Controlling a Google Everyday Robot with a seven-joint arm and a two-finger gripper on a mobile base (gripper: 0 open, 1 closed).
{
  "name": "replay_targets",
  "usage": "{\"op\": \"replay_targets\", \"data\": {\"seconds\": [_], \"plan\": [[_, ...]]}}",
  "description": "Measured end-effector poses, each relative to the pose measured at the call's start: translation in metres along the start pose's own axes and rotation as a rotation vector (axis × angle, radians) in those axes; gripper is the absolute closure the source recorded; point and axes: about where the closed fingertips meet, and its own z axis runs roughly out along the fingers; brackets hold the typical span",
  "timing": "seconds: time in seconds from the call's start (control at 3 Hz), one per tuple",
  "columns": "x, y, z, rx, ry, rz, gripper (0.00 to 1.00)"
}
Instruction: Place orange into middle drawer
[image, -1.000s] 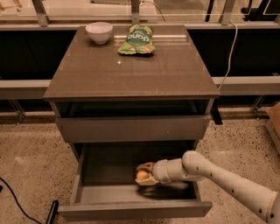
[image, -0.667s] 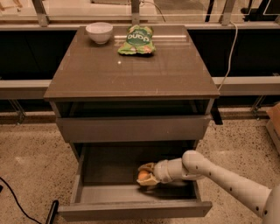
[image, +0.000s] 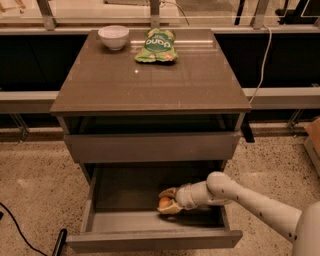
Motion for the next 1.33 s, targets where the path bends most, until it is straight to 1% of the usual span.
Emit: {"op": "replay_targets", "data": {"seconds": [0.33, 0.67, 1.0, 1.33], "plan": [[-0.0004, 0.0013, 0.0021, -0.004, -0.001, 0.0, 0.12], [-0.0007, 0.0024, 0.0039, -0.008, -0.002, 0.0, 0.0], [-0.0015, 0.0034, 0.0036, 0.0, -0.008, 0.002, 0.0], [-0.0044, 0.0051, -0.0028, 0.026, -0.022, 0.003, 0.18]]}}
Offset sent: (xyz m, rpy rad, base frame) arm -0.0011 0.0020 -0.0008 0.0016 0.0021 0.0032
